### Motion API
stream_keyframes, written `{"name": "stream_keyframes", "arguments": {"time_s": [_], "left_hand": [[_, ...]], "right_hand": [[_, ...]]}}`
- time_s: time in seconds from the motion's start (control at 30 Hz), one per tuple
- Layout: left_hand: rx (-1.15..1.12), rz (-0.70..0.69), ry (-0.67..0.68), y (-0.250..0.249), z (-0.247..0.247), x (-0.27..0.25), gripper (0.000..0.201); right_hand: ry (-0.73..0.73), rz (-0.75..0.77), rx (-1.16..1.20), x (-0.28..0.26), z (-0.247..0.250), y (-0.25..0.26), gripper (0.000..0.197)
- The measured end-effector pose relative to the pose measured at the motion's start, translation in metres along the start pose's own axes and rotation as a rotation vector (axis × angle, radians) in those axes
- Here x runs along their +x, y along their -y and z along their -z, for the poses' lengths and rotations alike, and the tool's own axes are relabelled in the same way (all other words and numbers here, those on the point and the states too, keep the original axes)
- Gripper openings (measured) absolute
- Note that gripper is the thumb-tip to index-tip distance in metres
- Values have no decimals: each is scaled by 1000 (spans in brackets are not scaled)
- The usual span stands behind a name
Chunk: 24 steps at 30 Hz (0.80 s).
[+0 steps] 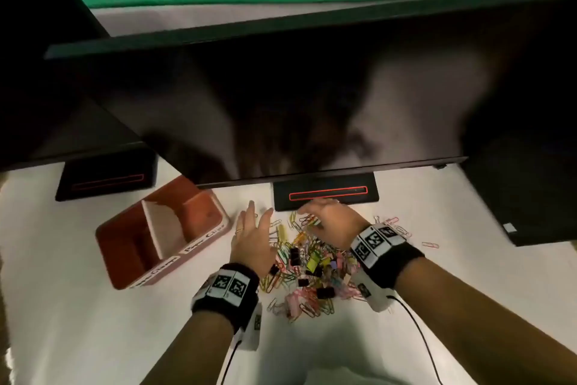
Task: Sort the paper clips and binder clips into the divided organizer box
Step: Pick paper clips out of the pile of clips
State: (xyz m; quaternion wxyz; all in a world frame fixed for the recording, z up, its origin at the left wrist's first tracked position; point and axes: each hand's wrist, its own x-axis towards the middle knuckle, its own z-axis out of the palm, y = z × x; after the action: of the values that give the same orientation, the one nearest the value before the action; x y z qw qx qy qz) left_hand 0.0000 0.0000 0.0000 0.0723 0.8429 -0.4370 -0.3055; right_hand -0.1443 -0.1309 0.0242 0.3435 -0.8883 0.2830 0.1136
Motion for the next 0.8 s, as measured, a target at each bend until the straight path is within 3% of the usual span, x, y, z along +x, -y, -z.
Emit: {"name": "stream_keyframes", "arguments": {"time_s": [0.13,0.33,0.53,0.7,0.8], "left_hand": [[124,-58,84,13,-2,13,90],[5,-160,15,35,-5,17,66],[-197,-102,-46,36,-7,14,45],[-313,-24,-95,35,-8,11,34],[-241,-28,-94,38,-8,4,40]], "right_hand": [[106,-5,-171,23,-16,5,47],[64,-75,-165,26,-45,-1,46],[59,-103,-110,22,-43,-9,24],[69,-113,-122,18,-43,-7,21],[67,-124,-56,18,-45,-8,21]]}}
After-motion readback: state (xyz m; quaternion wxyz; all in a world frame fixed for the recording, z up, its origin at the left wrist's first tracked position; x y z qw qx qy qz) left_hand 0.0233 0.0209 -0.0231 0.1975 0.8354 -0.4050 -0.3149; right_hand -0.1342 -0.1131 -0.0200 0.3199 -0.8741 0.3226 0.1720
